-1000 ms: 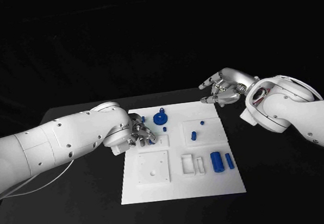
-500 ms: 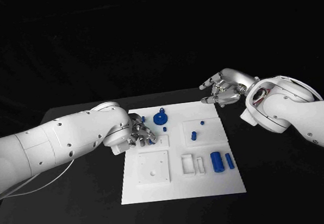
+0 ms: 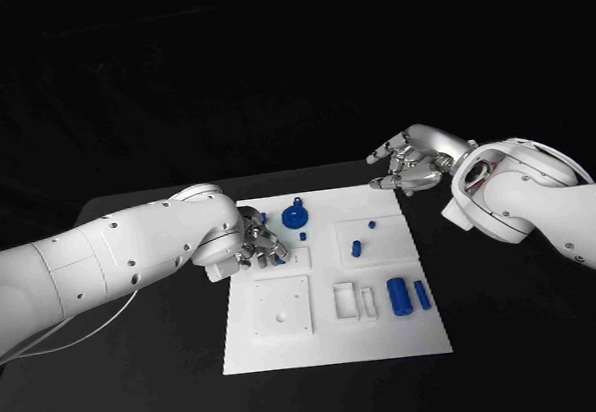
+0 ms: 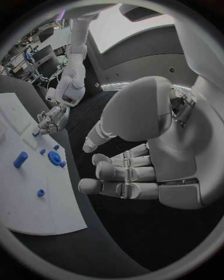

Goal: Assemble the parts on the task board

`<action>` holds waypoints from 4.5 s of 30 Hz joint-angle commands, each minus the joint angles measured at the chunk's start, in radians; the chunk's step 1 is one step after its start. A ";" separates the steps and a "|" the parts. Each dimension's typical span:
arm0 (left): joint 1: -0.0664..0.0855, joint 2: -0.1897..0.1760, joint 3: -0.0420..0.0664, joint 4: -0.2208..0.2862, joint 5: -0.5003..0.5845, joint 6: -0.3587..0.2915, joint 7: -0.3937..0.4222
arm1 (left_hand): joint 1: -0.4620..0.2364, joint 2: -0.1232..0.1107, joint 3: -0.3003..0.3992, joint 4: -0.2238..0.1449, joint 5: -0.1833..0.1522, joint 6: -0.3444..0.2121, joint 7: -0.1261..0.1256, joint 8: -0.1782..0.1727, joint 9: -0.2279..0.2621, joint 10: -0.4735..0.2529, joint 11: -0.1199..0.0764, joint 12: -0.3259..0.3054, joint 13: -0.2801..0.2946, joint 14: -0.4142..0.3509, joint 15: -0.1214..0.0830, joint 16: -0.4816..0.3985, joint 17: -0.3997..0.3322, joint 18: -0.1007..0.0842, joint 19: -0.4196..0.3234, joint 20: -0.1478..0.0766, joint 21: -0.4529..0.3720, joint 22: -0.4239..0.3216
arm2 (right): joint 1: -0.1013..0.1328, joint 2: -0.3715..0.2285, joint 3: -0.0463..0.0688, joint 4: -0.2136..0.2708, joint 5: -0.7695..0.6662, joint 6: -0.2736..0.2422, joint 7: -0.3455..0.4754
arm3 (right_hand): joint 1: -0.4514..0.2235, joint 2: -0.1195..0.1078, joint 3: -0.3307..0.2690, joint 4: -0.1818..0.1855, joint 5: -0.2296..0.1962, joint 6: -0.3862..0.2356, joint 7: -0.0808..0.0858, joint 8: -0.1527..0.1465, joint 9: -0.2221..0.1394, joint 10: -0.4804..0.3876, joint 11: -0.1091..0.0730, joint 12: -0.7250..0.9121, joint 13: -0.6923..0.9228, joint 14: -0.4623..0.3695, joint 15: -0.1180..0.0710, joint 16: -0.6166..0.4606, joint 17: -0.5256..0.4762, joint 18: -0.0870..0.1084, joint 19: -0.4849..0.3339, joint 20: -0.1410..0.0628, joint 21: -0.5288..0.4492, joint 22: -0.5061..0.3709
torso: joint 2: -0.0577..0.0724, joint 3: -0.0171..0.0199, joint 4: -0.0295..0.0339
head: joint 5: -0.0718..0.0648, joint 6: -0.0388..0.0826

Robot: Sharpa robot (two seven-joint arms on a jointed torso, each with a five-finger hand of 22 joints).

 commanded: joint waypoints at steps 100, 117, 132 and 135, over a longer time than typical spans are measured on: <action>0.072 0.063 0.106 -0.357 0.053 -0.001 0.133 | 0.123 -0.068 -0.270 0.206 -0.399 -0.071 0.004 0.024 -0.638 -0.105 0.051 -0.129 0.045 -0.077 0.020 -0.152 -0.168 0.025 -0.043 0.012 -0.300 0.020 | -0.006 -0.006 0.001 -0.028 0.036 -0.053 0.024 | -0.013 -0.002 -0.043 0.052 0.004 -0.030 0.003 -0.007 -0.002 -0.017 0.003 0.004 -0.010 -0.005 0.004 -0.031 -0.027 0.010 -0.009 0.003 -0.006 -0.017 | 0.007 0.0010 -0.0082 | 0.016 0.068; 0.064 0.155 0.100 -0.500 -0.125 0.177 0.177 | 0.058 -0.101 -0.265 0.240 -0.398 -0.078 -0.008 0.063 -0.591 -0.132 0.039 0.022 0.104 -0.042 0.013 -0.056 -0.099 0.025 -0.009 0.006 -0.125 0.045 | -0.004 -0.015 0.002 -0.005 0.034 -0.053 0.020 | -0.013 -0.004 -0.039 0.052 0.006 -0.028 0.003 -0.007 -0.002 -0.015 0.003 0.005 -0.010 -0.003 0.003 -0.024 -0.023 0.010 -0.008 0.002 -0.005 -0.016 | 0.029 -0.0018 -0.0215 | 0.026 0.077; 0.046 0.184 0.093 -0.541 -0.147 0.276 0.187 | 0.024 -0.153 -0.227 0.268 -0.468 -0.085 -0.015 0.046 -0.408 -0.146 0.040 0.027 0.094 -0.056 0.015 -0.063 -0.116 0.022 -0.035 0.009 -0.156 0.036 | 0.002 -0.020 0.007 0.006 0.031 -0.050 0.020 | -0.015 -0.008 -0.041 0.054 0.009 -0.035 0.003 -0.008 -0.002 -0.015 0.004 0.006 -0.010 -0.002 0.003 -0.023 -0.023 0.010 -0.007 0.002 -0.005 -0.016 | 0.039 -0.0063 -0.0238 | 0.023 0.084; 0.042 0.187 0.093 -0.545 -0.147 0.283 0.193 | 0.017 -0.177 -0.212 0.287 -0.484 -0.079 -0.014 0.035 -0.408 -0.146 0.040 0.027 0.092 -0.056 0.015 -0.063 -0.117 0.022 -0.035 0.009 -0.160 0.036 | 0.003 -0.019 0.007 0.006 0.031 -0.049 0.020 | -0.015 -0.008 -0.041 0.054 0.009 -0.035 0.003 -0.008 -0.002 -0.015 0.004 0.006 -0.010 -0.002 0.003 -0.023 -0.023 0.010 -0.007 0.002 -0.005 -0.016 | 0.038 -0.0043 -0.0247 | 0.026 0.081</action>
